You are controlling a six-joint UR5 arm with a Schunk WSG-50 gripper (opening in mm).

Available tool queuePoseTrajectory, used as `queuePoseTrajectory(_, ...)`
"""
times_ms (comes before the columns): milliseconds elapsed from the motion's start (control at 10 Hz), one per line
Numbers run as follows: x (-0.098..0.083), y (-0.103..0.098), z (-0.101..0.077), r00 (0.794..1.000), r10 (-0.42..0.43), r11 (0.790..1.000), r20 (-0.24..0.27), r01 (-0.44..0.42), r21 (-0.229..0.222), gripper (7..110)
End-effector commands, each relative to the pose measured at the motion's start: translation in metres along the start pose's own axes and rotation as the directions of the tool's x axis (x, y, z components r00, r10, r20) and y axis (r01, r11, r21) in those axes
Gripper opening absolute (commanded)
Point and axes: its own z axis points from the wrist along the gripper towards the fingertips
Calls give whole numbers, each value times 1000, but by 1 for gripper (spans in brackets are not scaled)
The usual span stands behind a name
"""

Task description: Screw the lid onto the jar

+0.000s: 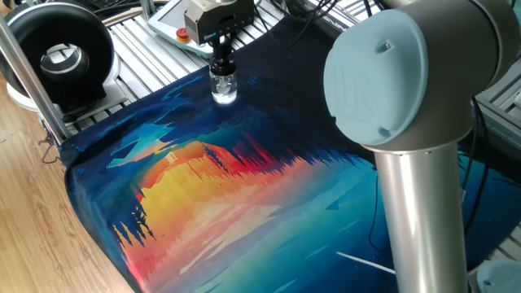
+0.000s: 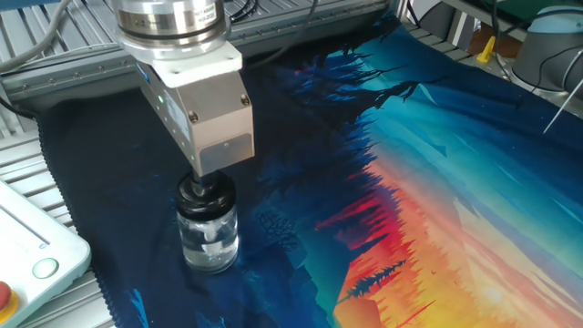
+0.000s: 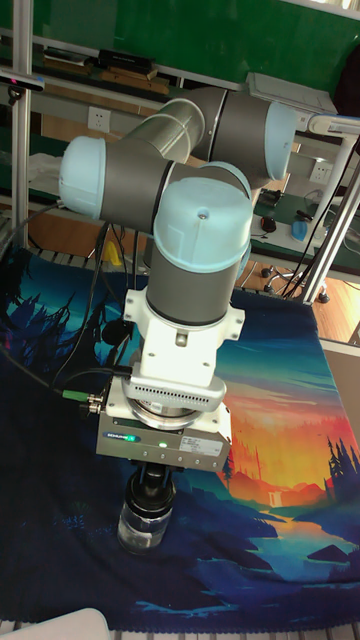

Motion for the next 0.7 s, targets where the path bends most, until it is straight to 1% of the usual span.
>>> queuePoseTrajectory(0, -6, 2, 0, 999, 11, 1000, 31, -11, -12, 7)
queuePoseTrajectory(300, -2, 5, 6, 999, 21, 1000, 39, -20, -16, 7)
queuePoseTrajectory(400, 1, 6, 6, 999, 30, 1000, 37, -29, -7, 7)
queuePoseTrajectory(600, 7, 3, 0, 999, 31, 999, 22, -32, 11, 7)
